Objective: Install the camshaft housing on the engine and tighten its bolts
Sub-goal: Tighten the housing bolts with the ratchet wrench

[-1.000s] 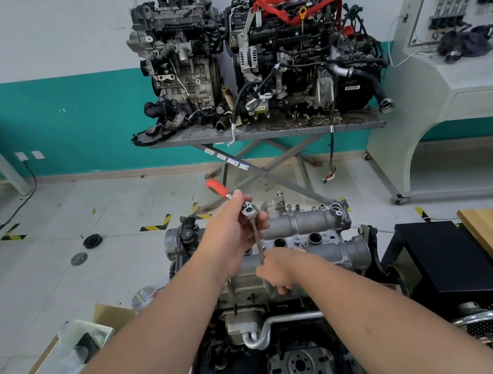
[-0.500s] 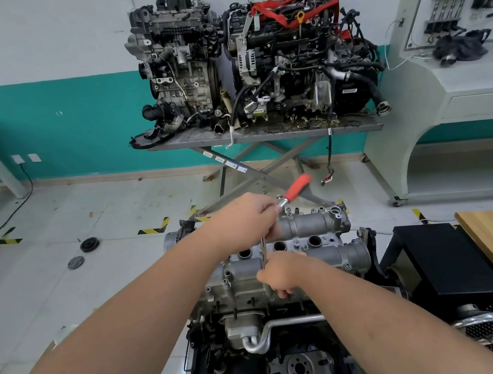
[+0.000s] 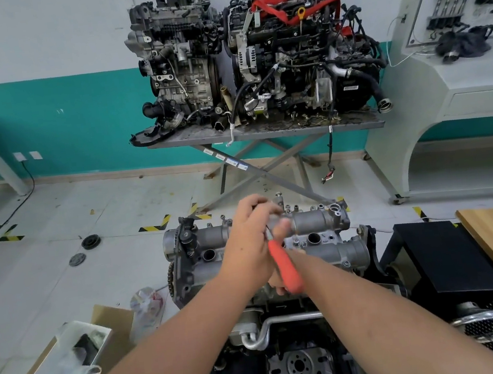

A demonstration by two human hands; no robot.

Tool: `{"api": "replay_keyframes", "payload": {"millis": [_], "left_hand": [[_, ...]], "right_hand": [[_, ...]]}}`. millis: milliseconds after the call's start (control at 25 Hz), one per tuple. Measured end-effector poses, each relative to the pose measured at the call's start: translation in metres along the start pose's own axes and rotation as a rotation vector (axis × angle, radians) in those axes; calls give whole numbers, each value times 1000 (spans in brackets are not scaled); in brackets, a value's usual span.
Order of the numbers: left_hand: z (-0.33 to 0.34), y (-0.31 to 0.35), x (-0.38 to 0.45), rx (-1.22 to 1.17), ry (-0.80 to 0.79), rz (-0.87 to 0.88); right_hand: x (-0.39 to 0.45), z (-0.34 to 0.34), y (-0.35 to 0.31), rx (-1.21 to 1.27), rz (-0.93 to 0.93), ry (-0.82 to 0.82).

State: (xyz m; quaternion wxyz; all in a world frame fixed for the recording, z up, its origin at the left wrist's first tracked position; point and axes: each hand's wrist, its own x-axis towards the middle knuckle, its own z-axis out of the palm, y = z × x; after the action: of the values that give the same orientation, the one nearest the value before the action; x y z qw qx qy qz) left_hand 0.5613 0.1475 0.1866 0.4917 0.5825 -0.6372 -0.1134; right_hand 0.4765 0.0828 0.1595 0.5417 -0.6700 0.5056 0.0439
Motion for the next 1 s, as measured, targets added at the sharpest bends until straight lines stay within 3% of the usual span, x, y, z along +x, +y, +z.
{"api": "replay_keyframes", "payload": {"millis": [80,240,360,480,680,840,1000], "left_hand": [[5,1,-3,-287,60,-125],[13,4,4,-776,208,-659],[1,7,18,-944,233,-772],[-20,12,30,-749,31,-769],[-38,32,51,-150,-341,-633],[-35,38,58,466,-482,-257],[-40,25,50,810,-538,184]], "right_hand": [[-1,2,1,-272,-21,-31],[10,3,6,-373,-16,-67],[9,2,4,-443,-69,-42],[10,0,6,-482,-69,-27],[9,-2,7,-489,-93,-33],[11,-2,8,-499,-80,-19],[12,-1,8,-487,-69,-2]]}}
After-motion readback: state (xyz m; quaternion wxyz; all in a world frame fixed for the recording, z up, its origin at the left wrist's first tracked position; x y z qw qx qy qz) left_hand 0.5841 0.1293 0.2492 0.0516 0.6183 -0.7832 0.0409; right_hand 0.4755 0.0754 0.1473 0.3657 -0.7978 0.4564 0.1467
